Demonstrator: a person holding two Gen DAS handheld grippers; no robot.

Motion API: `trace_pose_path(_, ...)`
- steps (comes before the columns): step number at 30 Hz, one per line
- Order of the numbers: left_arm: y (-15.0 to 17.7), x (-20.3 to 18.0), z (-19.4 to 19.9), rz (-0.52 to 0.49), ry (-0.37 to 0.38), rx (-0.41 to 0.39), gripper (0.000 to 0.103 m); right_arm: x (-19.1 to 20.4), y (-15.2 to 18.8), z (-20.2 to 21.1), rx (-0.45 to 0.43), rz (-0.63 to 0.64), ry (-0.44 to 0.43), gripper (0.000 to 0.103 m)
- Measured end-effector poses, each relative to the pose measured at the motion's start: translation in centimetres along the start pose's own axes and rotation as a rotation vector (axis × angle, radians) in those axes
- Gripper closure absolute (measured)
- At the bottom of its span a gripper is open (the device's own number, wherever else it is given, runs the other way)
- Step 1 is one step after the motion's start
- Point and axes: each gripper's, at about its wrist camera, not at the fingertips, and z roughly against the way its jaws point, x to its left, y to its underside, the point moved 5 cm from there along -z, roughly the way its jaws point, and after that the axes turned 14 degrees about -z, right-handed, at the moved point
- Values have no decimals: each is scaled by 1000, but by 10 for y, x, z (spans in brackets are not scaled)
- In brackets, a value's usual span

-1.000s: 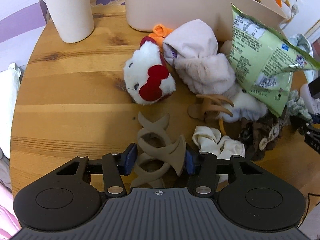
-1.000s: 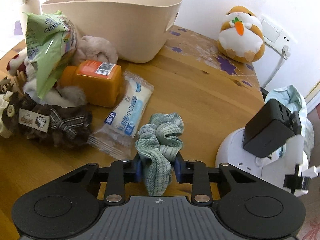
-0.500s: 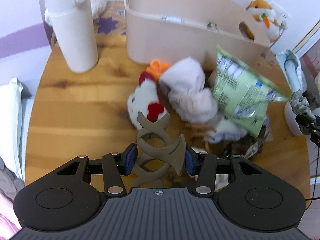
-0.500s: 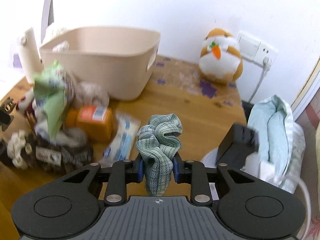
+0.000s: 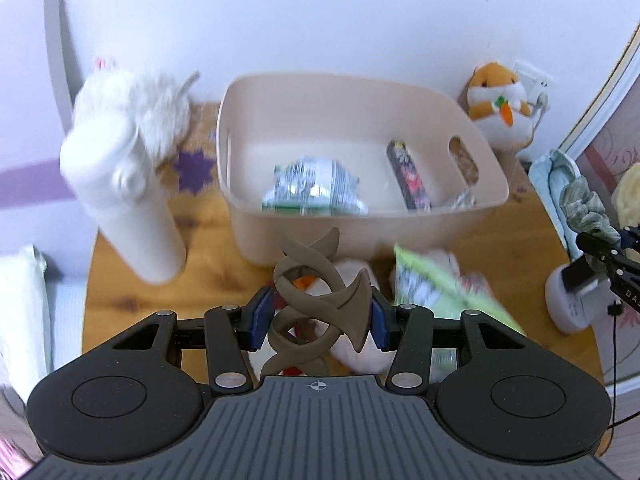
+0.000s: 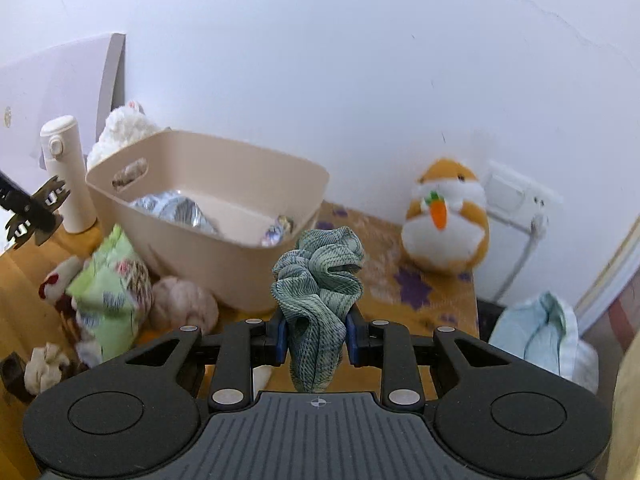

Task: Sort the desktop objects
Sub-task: 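Carry the puzzle piece and scrunchie into the beige basket and release both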

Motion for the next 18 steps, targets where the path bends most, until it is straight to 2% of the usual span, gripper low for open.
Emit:
trace_pose_path(8,-37,-1,-8,-24,-21,-40,53,17,-38,-22,-42,34,-22,77)
trace_pose_path(18,-78,8,-47,-10,-66,-22,53,44,-75,-69,3,-50,-137,76)
